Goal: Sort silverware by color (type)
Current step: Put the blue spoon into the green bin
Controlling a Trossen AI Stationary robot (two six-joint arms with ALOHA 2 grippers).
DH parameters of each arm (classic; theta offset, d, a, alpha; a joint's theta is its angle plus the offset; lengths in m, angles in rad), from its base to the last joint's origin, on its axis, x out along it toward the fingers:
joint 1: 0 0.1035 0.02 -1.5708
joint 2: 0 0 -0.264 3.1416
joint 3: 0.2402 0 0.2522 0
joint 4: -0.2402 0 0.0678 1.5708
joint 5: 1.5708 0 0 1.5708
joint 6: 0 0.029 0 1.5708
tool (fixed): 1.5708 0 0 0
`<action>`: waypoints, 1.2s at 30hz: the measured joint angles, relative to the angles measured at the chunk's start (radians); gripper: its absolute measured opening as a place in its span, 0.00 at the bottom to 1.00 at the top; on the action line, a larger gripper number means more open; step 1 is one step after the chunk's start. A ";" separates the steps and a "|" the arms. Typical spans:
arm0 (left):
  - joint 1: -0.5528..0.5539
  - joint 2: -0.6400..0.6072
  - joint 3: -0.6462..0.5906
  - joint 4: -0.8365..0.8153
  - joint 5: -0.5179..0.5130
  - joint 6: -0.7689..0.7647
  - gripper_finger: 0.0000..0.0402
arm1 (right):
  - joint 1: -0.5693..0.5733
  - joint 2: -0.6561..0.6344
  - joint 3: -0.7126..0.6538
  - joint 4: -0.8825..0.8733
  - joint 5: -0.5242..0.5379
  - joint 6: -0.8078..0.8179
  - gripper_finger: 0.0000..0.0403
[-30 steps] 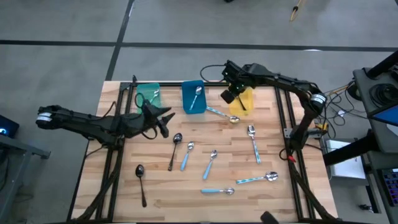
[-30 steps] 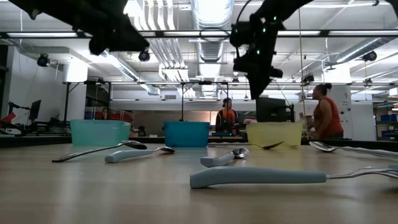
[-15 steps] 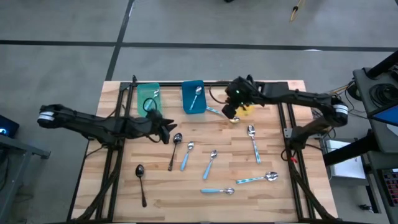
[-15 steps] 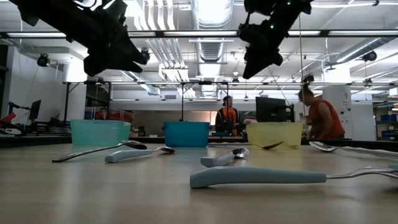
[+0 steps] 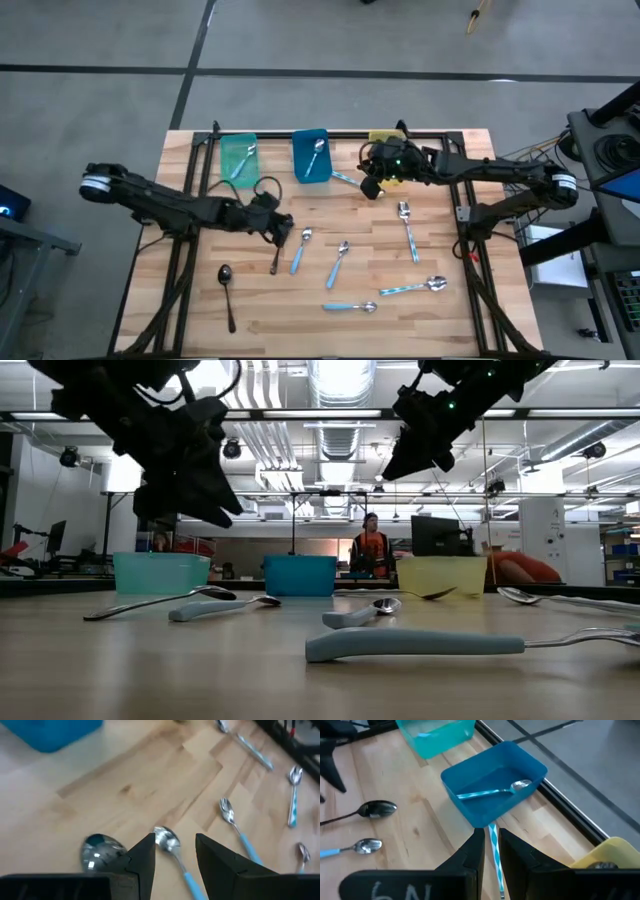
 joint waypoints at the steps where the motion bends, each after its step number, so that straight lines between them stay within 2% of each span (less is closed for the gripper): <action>1: -0.005 0.024 0.022 -0.016 0.001 0.000 0.30 | 0.000 0.000 -0.003 0.004 0.000 -0.004 0.12; 7: -0.012 0.181 0.175 -0.256 0.001 0.010 0.30 | 0.000 0.001 -0.012 0.007 0.000 -0.020 0.12; 13: -0.036 0.317 0.271 -0.372 0.006 0.012 0.30 | 0.000 0.002 -0.012 0.008 0.000 -0.023 0.12; 22: -0.076 0.442 0.397 -0.382 0.021 -0.025 0.30 | 0.000 0.002 -0.012 0.011 0.000 -0.018 0.12; 36: -0.086 0.465 0.406 -0.364 0.017 -0.137 0.43 | 0.000 0.002 -0.012 0.010 -0.002 0.027 0.12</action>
